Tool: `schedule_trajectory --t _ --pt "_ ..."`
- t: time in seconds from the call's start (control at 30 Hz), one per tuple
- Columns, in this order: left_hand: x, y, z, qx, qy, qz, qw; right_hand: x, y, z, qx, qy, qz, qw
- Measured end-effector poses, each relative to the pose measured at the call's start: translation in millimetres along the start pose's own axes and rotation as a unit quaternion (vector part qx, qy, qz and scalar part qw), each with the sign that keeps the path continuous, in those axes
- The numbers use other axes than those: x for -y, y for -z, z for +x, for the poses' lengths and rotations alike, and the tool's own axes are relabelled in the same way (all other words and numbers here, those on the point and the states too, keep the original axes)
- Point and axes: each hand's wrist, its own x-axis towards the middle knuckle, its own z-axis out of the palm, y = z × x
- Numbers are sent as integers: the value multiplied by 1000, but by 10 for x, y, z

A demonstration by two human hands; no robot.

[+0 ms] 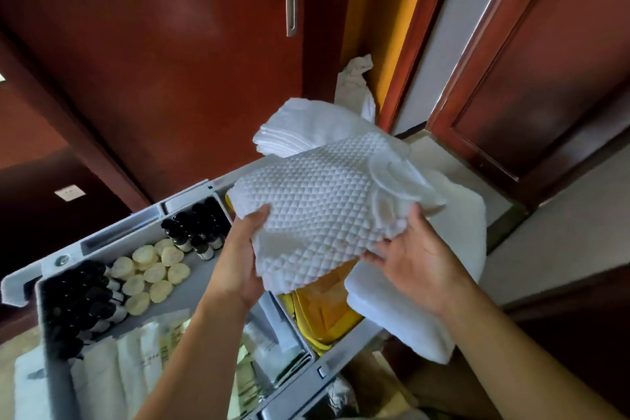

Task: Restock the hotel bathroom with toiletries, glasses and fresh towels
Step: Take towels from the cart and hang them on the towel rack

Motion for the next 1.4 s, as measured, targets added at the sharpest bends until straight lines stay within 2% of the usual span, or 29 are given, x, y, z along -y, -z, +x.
schedule_trajectory --t 0.17,0.2,0.27,0.33,0.37,0.43,0.47,0.5,0.53,0.57,0.63,0.77,0.83,0.97,1.2,1.4 --pt "38 3 -43 35 19 58 998 171 294 -502 41 -28 160 986" --pt "16 -40 -54 44 9 62 997 202 343 -569 19 -33 165 986" --pt "-53 -222 -108 120 11 44 992 239 391 -677 -27 -26 130 991" --pt "-127 -352 -59 180 72 25 981 262 359 -786 -50 -14 95 994" --pt "-131 -355 -78 207 77 3 975 268 330 -854 -73 -6 67 995" --pt "-127 -411 -118 201 100 33 974 245 325 -962 -131 7 -16 991" --pt "-149 -420 -107 154 37 144 977 214 343 -1020 -157 16 -56 986" --pt "-150 -453 -82 143 -18 209 967 175 373 -1076 -183 31 -91 978" --pt "-102 -468 -88 164 -45 299 939 135 395 -1138 -203 49 -122 970" --pt "48 -496 -114 177 60 253 949 92 404 -1210 -218 73 -146 962" --pt "195 -482 -156 169 17 296 940 -10 431 -1343 -245 110 -180 946" --pt "371 -462 -290 161 -3 367 916 -205 467 -1622 -297 138 -223 918" --pt "467 -484 -431 209 -19 385 899 -271 476 -1757 -321 143 -243 904" --pt "632 -534 -654 240 -71 447 859 -390 575 -2031 -354 147 -242 891" --pt "1098 -809 -950 247 -124 498 822 -596 793 -2616 -401 151 -234 873" --pt "1694 -1116 -1361 238 -96 494 831 -736 1139 -3350 -418 164 -237 862"
